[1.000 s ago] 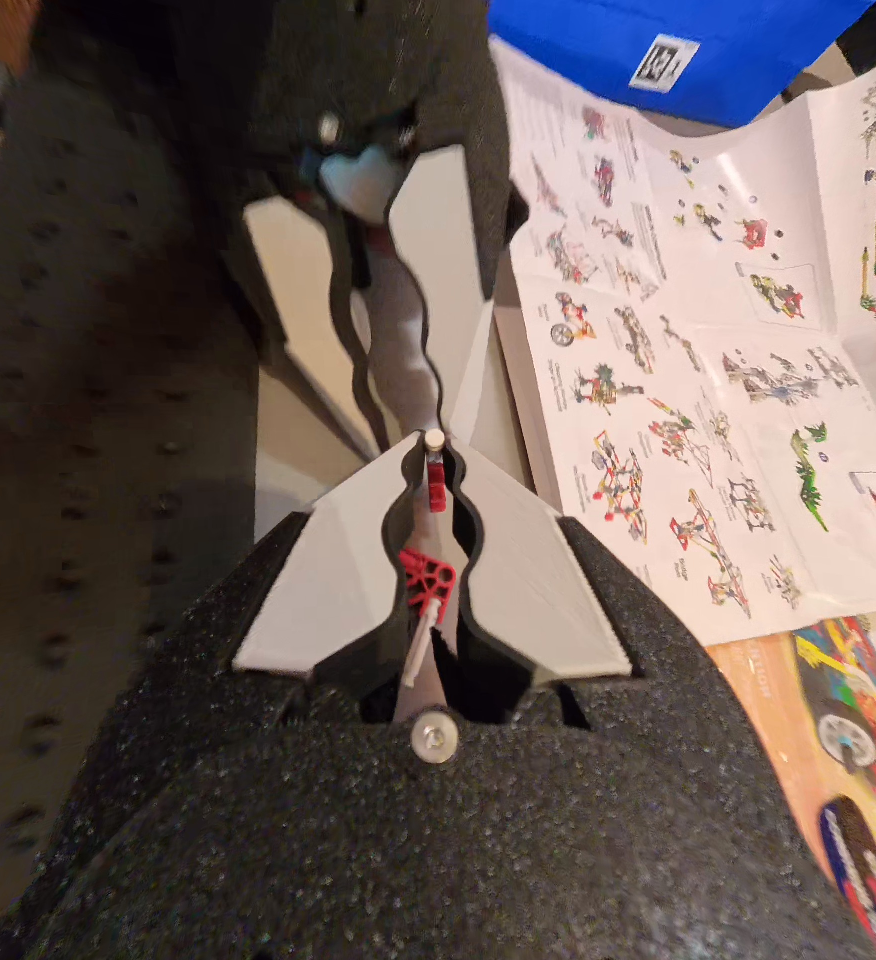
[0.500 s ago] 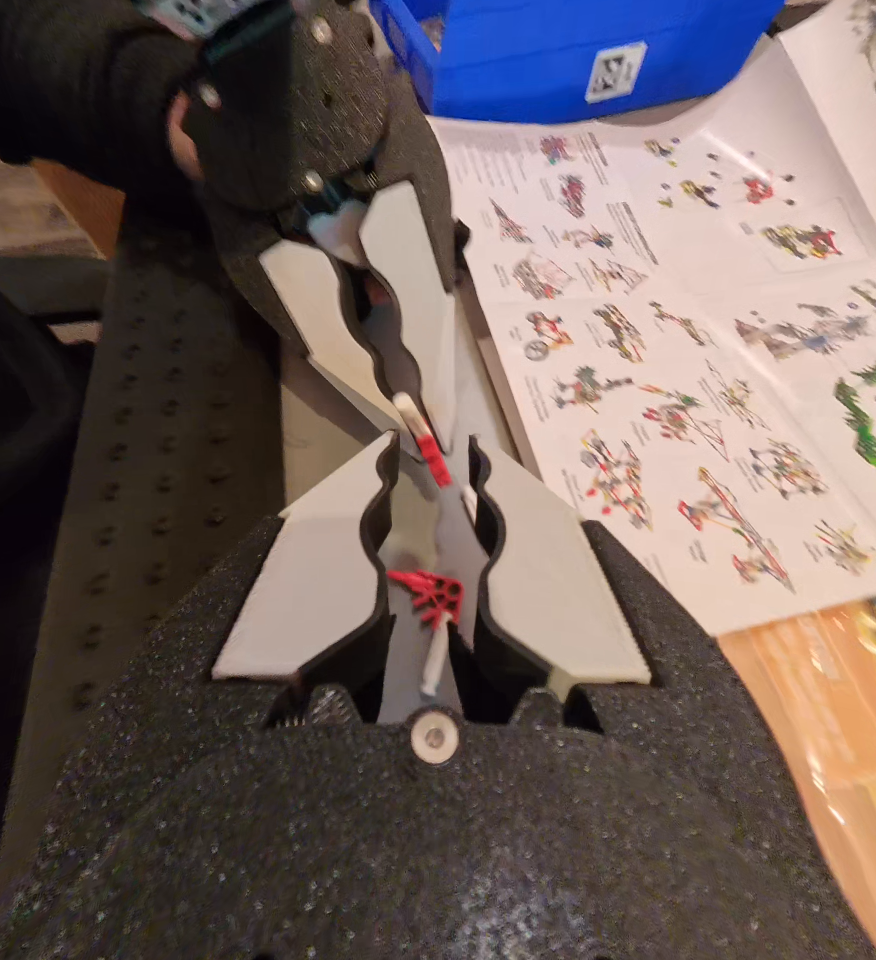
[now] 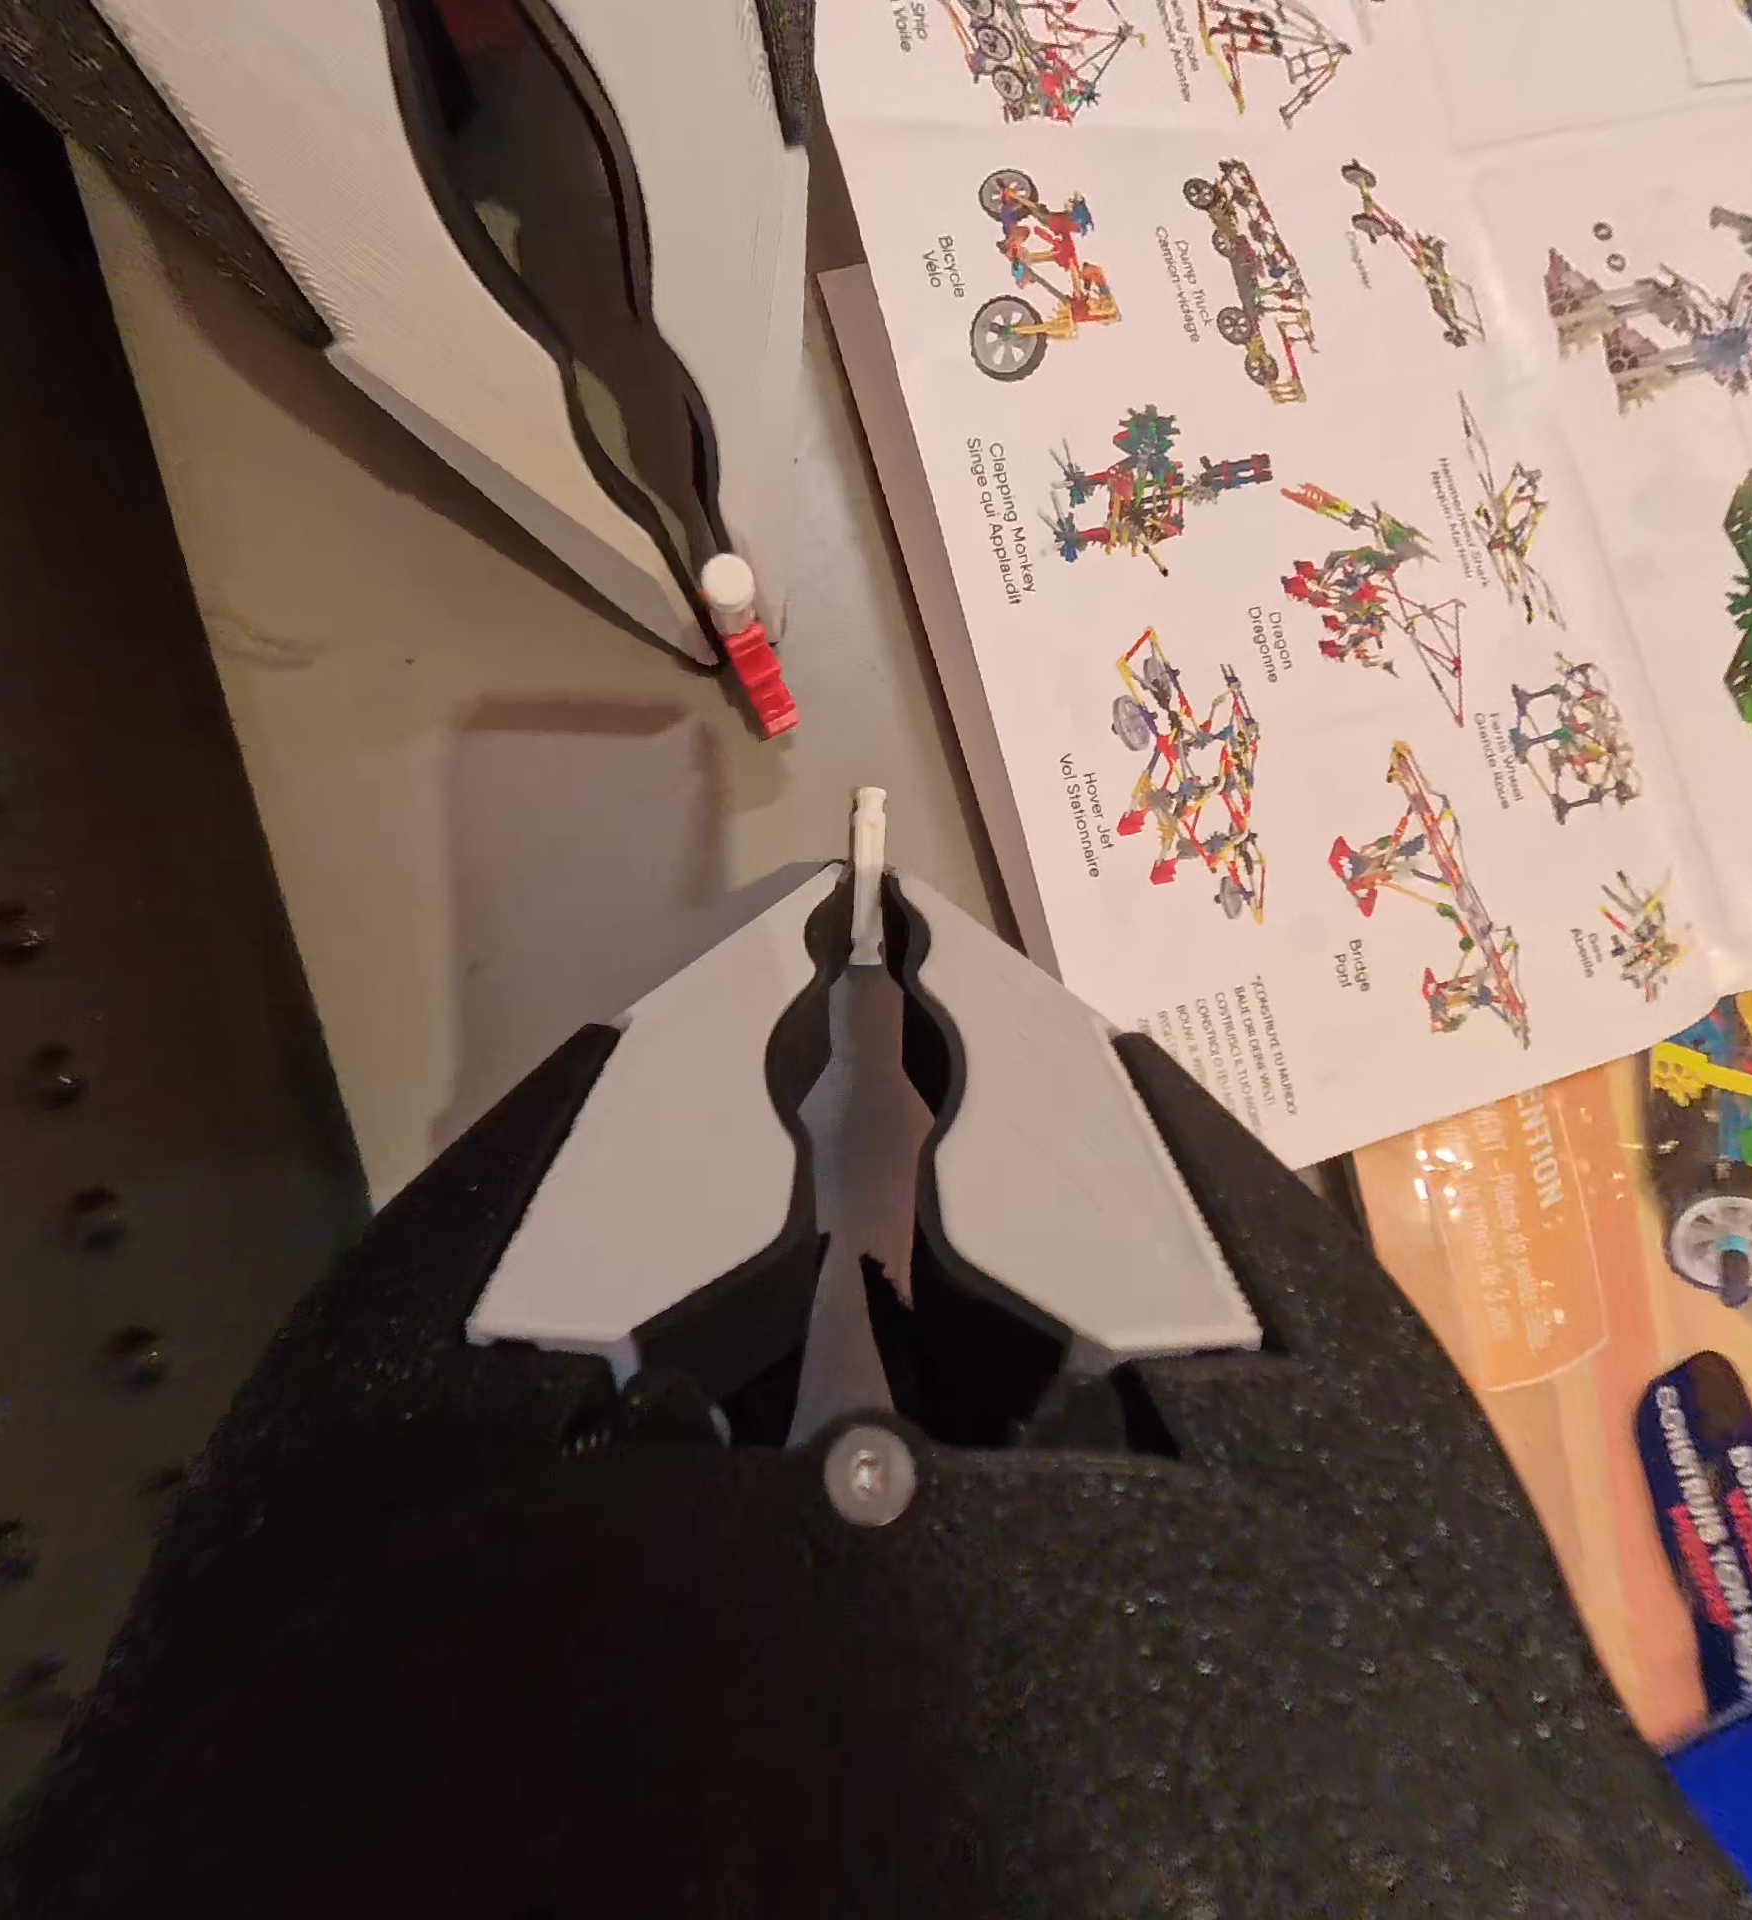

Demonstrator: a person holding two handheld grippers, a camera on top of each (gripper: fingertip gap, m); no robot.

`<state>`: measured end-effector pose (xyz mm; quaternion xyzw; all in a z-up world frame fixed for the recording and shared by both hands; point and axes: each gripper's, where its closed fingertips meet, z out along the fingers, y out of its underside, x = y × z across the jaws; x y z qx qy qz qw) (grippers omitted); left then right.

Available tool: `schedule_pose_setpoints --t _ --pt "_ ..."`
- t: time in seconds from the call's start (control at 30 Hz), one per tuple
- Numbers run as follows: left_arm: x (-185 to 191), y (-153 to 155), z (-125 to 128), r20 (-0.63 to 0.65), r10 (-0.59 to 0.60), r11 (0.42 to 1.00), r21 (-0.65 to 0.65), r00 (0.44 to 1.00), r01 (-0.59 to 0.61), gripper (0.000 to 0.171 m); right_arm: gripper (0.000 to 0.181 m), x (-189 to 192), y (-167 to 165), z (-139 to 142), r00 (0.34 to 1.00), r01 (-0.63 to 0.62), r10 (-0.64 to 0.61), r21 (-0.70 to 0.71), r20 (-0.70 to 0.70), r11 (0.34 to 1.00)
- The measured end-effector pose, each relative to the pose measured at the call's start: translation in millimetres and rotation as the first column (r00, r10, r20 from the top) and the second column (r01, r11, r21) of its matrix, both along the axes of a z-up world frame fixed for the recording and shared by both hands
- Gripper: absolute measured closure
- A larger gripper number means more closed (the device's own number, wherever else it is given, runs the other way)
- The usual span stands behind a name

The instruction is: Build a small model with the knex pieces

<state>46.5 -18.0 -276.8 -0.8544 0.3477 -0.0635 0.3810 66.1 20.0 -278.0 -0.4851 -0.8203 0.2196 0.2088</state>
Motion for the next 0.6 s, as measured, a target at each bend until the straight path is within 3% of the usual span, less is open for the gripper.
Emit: schedule_pose_setpoints --t 0.13,0.33,0.6 --pt "-1 -1 -1 0.008 0.004 1.0 -0.013 1.0 -0.004 0.169 0.177 -1 -12 9 0.998 0.058 -0.062 -0.163 -0.019 0.985" --pt "-2 1 -1 0.0 0.012 1.0 0.001 1.0 -0.012 0.169 0.177 -9 -20 19 0.975 0.201 -0.221 -0.373 -0.012 0.906" --pt "-1 5 0 -0.091 0.006 0.998 0.065 0.996 0.0 0.169 0.177 -12 -24 17 0.945 0.299 -0.328 -0.455 0.016 0.839"
